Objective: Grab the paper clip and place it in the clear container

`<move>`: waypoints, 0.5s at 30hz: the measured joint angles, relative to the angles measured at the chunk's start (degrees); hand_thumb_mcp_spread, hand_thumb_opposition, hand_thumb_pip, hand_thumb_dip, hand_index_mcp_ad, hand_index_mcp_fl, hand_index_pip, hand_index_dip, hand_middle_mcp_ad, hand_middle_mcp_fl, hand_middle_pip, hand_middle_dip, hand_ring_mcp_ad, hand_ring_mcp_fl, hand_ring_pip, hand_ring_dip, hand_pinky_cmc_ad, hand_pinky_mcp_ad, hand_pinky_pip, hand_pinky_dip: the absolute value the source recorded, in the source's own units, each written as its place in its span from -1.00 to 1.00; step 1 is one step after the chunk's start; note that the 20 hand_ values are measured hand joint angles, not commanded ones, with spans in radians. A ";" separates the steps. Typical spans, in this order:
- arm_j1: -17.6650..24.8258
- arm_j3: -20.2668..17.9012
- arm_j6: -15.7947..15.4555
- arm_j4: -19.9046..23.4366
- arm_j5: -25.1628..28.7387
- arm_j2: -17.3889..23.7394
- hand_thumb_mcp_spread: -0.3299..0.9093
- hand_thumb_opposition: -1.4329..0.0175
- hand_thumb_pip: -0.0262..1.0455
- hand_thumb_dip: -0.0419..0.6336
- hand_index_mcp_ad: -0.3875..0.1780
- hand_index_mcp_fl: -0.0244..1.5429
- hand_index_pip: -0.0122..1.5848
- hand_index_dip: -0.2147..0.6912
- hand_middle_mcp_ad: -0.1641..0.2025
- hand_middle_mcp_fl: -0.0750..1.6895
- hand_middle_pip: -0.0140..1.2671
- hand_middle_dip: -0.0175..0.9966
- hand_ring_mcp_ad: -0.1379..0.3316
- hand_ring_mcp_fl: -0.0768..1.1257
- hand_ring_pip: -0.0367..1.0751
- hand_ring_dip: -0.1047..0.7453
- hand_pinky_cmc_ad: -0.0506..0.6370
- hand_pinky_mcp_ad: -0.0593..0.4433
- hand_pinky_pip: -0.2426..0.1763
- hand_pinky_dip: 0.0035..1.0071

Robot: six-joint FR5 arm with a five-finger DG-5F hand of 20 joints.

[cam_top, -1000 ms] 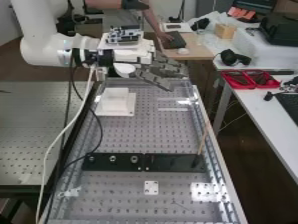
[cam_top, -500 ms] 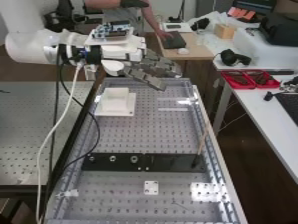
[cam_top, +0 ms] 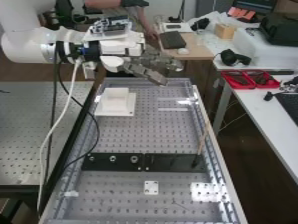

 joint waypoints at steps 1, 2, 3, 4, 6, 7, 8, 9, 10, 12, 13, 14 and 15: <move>-0.11 0.13 -0.07 -0.07 -0.52 -0.10 0.19 -0.13 -0.03 -0.04 -0.07 -0.32 -0.72 -0.06 -0.06 -0.69 -0.79 -0.56 -0.04 -0.82 -0.74 -0.47 0.16 0.42 0.11 -0.29; -0.21 0.26 -0.13 -0.18 -1.04 -0.20 0.19 -0.13 -0.03 -0.04 -0.07 -0.32 -0.72 -0.06 -0.06 -0.69 -0.79 -0.56 -0.04 -0.82 -0.74 -0.47 0.16 0.42 0.10 -0.29; -0.26 0.31 -0.19 -0.21 -1.25 -0.24 0.19 -0.13 -0.03 -0.04 -0.07 -0.31 -0.72 -0.06 -0.06 -0.69 -0.79 -0.56 -0.04 -0.82 -0.74 -0.47 0.16 0.42 0.11 -0.29; -0.37 0.41 -0.39 -0.26 -1.71 -0.34 0.19 -0.13 -0.02 -0.04 -0.07 -0.32 -0.73 -0.06 -0.06 -0.68 -0.79 -0.56 -0.04 -0.82 -0.74 -0.47 0.16 0.42 0.11 -0.29; -0.57 0.52 -0.65 -0.37 -2.41 -0.51 0.19 -0.13 -0.03 -0.04 -0.07 -0.32 -0.73 -0.06 -0.06 -0.69 -0.79 -0.56 -0.04 -0.82 -0.74 -0.47 0.15 0.42 0.11 -0.29; -0.72 0.60 -0.76 -0.45 -2.90 -0.62 0.19 -0.13 -0.03 -0.04 -0.07 -0.32 -0.74 -0.06 -0.06 -0.69 -0.79 -0.56 -0.04 -0.82 -0.74 -0.47 0.15 0.42 0.10 -0.29; -0.89 0.69 -0.94 -0.57 -3.41 -0.73 0.19 -0.13 -0.03 -0.04 -0.07 -0.32 -0.74 -0.06 -0.06 -0.69 -0.79 -0.56 -0.04 -0.82 -0.74 -0.47 0.15 0.42 0.11 -0.29; -0.96 0.74 -1.05 -0.65 -3.63 -0.78 0.19 -0.13 -0.03 -0.04 -0.07 -0.31 -0.74 -0.06 -0.06 -0.69 -0.79 -0.56 -0.04 -0.82 -0.74 -0.47 0.15 0.42 0.11 -0.29; -1.14 0.89 -1.28 -0.91 -4.16 -0.90 0.19 -0.13 -0.03 -0.04 -0.07 -0.30 -0.74 -0.06 -0.06 -0.69 -0.79 -0.56 -0.04 -0.82 -0.74 -0.47 0.15 0.42 0.11 -0.29; -1.44 1.16 -1.46 -1.38 -4.83 -1.11 0.19 -0.13 -0.03 -0.04 -0.07 -0.30 -0.75 -0.04 -0.06 -0.68 -0.79 -0.56 -0.04 -0.82 -0.74 -0.47 0.15 0.42 0.11 -0.29; -1.58 1.31 -1.62 -1.69 -5.10 -1.22 0.19 -0.13 -0.03 -0.04 -0.07 -0.30 -0.76 -0.04 -0.06 -0.68 -0.79 -0.56 -0.04 -0.82 -0.74 -0.47 0.15 0.42 0.10 -0.29; -1.66 1.38 -1.71 -1.81 -5.21 -1.29 0.19 -0.13 -0.03 -0.04 -0.07 -0.30 -0.76 -0.04 -0.06 -0.68 -0.79 -0.56 -0.04 -0.82 -0.74 -0.47 0.15 0.42 0.11 -0.29; -1.69 1.39 -1.70 -1.82 -5.25 -1.31 0.19 -0.13 -0.04 -0.03 -0.07 -0.30 -0.76 -0.04 -0.06 -0.68 -0.79 -0.56 -0.04 -0.82 -0.74 -0.47 0.15 0.42 0.10 -0.29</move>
